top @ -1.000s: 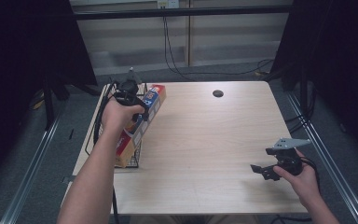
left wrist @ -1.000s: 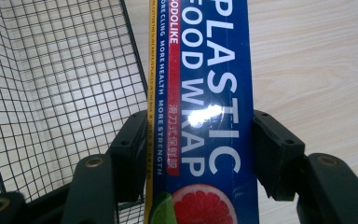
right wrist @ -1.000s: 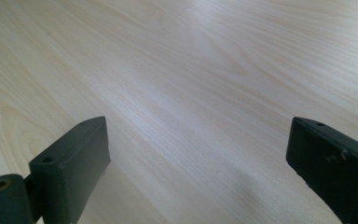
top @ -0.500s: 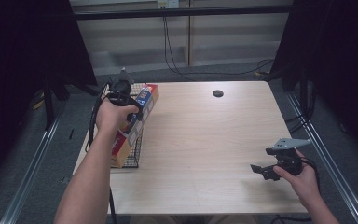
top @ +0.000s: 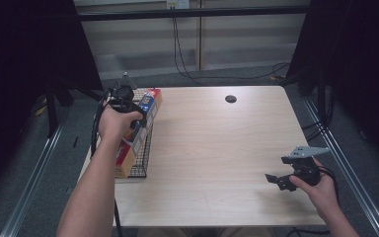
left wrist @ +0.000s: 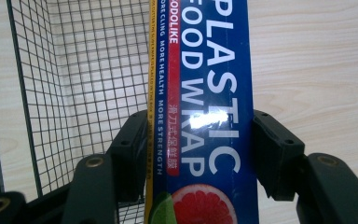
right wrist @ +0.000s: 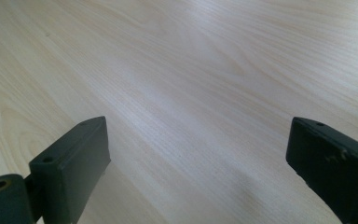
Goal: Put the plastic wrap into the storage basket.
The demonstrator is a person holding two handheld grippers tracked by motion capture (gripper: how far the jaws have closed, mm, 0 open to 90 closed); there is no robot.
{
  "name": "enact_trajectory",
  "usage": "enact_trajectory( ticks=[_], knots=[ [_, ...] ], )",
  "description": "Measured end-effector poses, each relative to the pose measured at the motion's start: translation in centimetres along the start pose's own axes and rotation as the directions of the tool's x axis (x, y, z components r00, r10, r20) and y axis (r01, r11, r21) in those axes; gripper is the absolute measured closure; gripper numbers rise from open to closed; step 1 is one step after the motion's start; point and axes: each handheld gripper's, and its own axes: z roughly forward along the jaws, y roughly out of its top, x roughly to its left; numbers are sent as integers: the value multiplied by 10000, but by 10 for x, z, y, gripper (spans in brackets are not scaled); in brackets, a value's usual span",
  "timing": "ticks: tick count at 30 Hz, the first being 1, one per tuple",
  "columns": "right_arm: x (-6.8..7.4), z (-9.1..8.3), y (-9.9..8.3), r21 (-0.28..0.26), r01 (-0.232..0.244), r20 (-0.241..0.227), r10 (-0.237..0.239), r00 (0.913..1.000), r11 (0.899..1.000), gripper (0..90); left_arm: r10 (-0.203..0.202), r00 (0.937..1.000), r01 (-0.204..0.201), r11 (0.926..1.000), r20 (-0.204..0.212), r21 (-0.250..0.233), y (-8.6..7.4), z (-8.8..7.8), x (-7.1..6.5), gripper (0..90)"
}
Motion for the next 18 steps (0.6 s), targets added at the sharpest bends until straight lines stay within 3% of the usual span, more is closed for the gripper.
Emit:
enact_trajectory(
  ticks=[4,18],
  knots=[
    [0,0,0,25,-45,-14,45,10000,10000,58,-22,9998,19,9999,-211,-158,0,-1,3,437],
    [0,0,0,28,-35,-39,35,10000,10000,58,-418,9985,409,9989,-364,-247,-3,0,12,437]
  ],
)
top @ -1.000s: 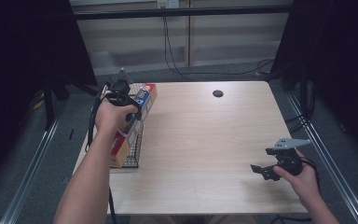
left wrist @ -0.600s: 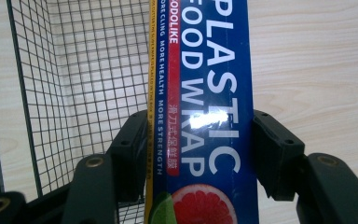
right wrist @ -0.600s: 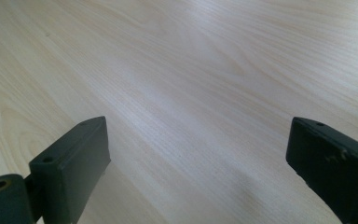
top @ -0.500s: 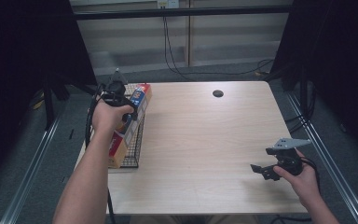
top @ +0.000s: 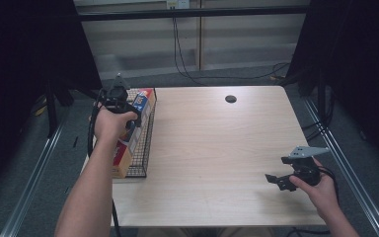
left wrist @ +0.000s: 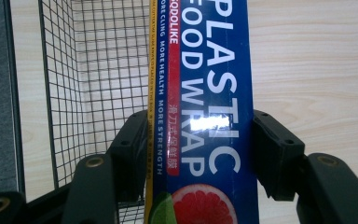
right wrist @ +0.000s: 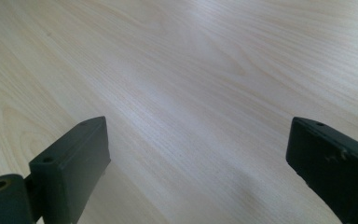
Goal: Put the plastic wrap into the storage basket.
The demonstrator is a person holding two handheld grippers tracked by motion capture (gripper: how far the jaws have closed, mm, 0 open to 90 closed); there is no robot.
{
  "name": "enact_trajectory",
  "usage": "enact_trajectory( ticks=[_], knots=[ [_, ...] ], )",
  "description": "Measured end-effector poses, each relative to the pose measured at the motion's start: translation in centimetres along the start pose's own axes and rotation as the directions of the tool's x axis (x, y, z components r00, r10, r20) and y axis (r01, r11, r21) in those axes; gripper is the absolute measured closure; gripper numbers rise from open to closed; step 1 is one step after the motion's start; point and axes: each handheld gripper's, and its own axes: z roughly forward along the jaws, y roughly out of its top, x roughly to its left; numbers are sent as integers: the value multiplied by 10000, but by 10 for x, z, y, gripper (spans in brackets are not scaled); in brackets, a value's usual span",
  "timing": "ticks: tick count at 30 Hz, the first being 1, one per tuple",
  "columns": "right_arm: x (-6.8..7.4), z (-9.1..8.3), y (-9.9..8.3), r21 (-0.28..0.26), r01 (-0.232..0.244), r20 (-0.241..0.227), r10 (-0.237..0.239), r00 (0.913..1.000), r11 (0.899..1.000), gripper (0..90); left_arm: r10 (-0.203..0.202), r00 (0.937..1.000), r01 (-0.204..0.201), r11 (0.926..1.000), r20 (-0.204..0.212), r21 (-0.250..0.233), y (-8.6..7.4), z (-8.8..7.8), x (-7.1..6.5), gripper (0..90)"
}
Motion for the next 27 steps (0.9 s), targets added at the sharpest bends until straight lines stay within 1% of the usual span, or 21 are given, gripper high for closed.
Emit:
enact_trajectory(
  ticks=[3,4,5,7,8,10,11,13,15,17,18,19,20,22,26,27],
  knots=[
    [0,0,0,-30,20,-1,-20,10000,10000,58,91,9999,-91,9999,-111,-41,0,0,1,437],
    [0,0,0,-15,6,-7,-6,10000,10000,58,-72,10000,72,10000,-46,-48,-1,0,1,437],
    [0,0,0,-2,23,1,-23,10000,10000,58,5,10000,-6,10000,-58,-63,-1,0,3,436],
    [0,0,0,15,-3,-2,3,10000,10000,58,-183,9998,183,9998,-94,-39,-1,0,3,436],
    [0,0,0,13,-6,-7,6,10000,10000,58,-109,9998,108,9999,-145,-55,-1,0,4,436],
    [0,0,0,-10,25,-5,-25,10000,10000,58,-340,9993,340,9994,-129,-35,-2,1,5,436],
    [0,0,0,-7,2,-9,-2,10000,10000,58,-269,9995,269,9996,-164,-20,-2,1,7,437],
    [-1,0,0,-32,26,-1,-26,10000,10000,58,-410,9990,409,9992,-205,-39,-2,2,7,436],
    [0,0,0,-3,1,-30,-1,10000,10000,58,-443,9988,444,9990,-225,21,-3,3,8,436],
    [0,0,0,-12,28,-13,-28,10000,10000,58,-367,9991,366,9993,-223,-21,-3,4,10,436],
    [0,0,0,-17,36,-29,-36,10000,10000,58,-482,9987,483,9988,-166,35,-3,4,9,436],
    [0,0,0,-26,52,-19,-52,10000,10000,58,-401,9990,401,9992,-219,-25,-4,4,11,436],
    [0,0,0,-35,21,-3,-21,10000,10000,58,-545,9983,544,9985,-183,-25,-4,5,11,436],
    [0,0,0,-39,-1,-8,1,10000,10000,58,-678,9975,676,9977,-178,-69,-4,5,11,436],
    [0,0,0,-9,28,-24,-28,10000,10000,58,-703,9973,702,9975,-210,-73,-5,7,14,435],
    [0,0,0,-22,42,-16,-42,10000,10000,58,-727,9970,725,9973,-283,-74,-5,7,14,434]
  ],
)
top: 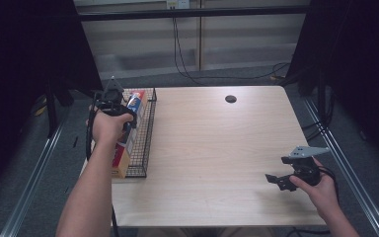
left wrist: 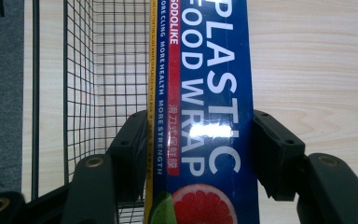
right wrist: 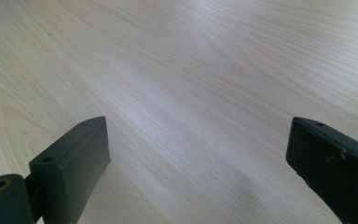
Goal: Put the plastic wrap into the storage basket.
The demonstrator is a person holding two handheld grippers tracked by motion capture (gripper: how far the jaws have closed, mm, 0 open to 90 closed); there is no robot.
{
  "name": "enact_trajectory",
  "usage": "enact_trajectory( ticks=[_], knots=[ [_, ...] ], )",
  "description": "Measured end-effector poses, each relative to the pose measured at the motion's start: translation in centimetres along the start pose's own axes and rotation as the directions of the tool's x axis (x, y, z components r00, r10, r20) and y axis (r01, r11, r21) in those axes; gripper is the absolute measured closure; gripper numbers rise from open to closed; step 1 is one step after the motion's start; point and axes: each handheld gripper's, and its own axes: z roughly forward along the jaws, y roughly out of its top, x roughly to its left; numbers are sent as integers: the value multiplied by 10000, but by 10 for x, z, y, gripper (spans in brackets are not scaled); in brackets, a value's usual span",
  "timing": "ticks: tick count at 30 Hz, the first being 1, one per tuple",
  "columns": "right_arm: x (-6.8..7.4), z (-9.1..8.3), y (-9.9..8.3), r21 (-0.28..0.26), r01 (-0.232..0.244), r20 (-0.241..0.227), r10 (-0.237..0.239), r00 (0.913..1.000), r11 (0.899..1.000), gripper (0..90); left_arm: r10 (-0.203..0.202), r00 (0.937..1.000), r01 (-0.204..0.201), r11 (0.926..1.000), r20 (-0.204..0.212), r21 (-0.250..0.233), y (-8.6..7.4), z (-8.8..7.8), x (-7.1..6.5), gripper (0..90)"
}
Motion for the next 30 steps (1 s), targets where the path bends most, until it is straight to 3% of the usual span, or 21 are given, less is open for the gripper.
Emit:
enact_trajectory(
  ticks=[3,8,10,22,23,24,25,30],
  knots=[
    [0,0,0,-18,-29,23,29,10000,10000,58,-203,9998,203,9998,-79,14,-1,2,1,435],
    [-1,-1,0,-55,-35,3,35,10000,10000,58,-202,9995,204,9998,-226,55,-3,7,6,434],
    [0,-1,0,-44,-66,-2,66,10000,10000,58,-453,9989,454,9990,-134,31,-4,9,8,434],
    [0,-1,0,-57,-67,-61,67,10000,10000,58,-663,9977,663,9978,-163,27,-5,17,9,434],
    [-1,-1,0,-92,-51,-23,51,10000,9999,58,-517,9984,518,9986,-230,53,-5,18,10,434],
    [-1,-2,0,-81,-92,-20,92,10000,9999,58,-689,9975,690,9976,-152,36,-5,19,9,434],
    [-1,-2,0,-101,-88,-23,88,10000,9999,58,-569,9982,570,9984,-190,67,-5,20,10,434],
    [-1,-2,-1,-103,-86,-23,86,10000,9999,58,-737,9970,741,9971,-222,150,-6,24,9,433]
  ],
)
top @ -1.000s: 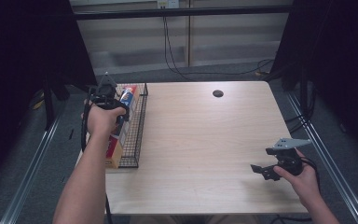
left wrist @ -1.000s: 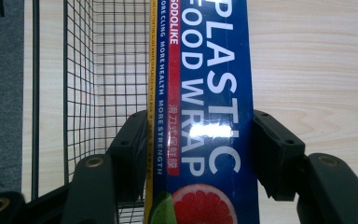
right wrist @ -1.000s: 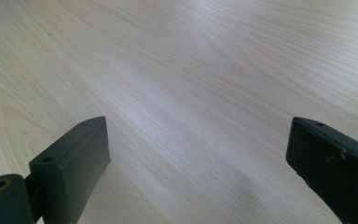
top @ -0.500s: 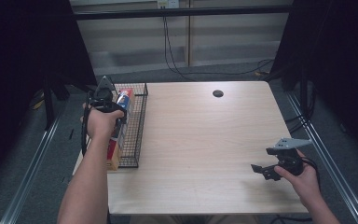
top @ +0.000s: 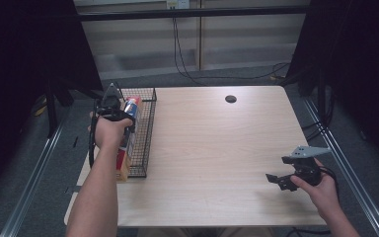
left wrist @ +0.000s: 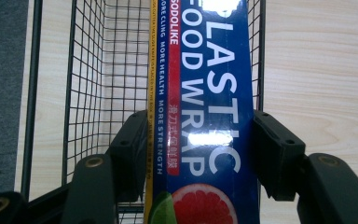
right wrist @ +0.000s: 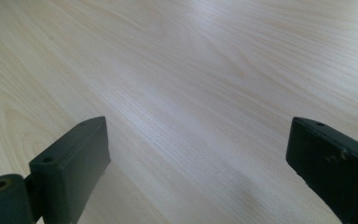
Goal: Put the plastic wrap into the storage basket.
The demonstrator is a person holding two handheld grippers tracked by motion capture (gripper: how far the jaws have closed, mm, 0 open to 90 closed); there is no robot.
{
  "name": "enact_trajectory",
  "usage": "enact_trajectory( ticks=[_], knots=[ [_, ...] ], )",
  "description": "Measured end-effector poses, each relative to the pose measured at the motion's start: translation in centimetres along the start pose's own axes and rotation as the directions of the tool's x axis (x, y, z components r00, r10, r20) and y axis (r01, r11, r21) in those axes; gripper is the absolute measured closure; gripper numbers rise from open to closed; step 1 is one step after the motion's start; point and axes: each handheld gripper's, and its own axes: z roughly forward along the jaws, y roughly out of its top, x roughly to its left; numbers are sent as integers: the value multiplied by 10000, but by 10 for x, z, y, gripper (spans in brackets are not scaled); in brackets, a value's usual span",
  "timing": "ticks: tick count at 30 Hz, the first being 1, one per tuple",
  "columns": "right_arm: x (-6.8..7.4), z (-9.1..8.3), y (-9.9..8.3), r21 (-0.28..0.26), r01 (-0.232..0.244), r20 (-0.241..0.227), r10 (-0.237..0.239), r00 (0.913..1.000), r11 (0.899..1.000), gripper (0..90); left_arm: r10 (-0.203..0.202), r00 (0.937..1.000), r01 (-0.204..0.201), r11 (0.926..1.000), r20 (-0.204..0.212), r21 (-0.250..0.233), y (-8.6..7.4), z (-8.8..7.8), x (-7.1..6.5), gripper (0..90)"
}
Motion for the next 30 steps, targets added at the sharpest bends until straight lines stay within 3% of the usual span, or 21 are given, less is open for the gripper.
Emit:
enact_trajectory(
  ticks=[1,4,7,20,22,30],
  knots=[
    [0,0,0,3,5,0,-5,10000,10000,58,133,9999,-133,9999,-6,34,0,1,2,433],
    [0,0,0,20,14,15,-15,10000,10000,58,-81,10000,81,10000,17,29,-1,4,1,434],
    [0,1,0,0,30,-22,-30,10000,10000,58,10,10000,-10,10000,-9,35,-1,5,3,434],
    [1,1,1,-5,32,-18,-32,10000,10000,58,-340,9994,341,9994,-55,103,-3,13,7,433],
    [0,1,0,-9,32,-18,-32,10000,10000,58,-207,9998,208,9997,-71,141,-3,14,7,433],
    [1,2,1,35,92,-71,-92,9999,10000,58,-385,9992,386,9991,-95,150,-3,20,7,433]
  ],
)
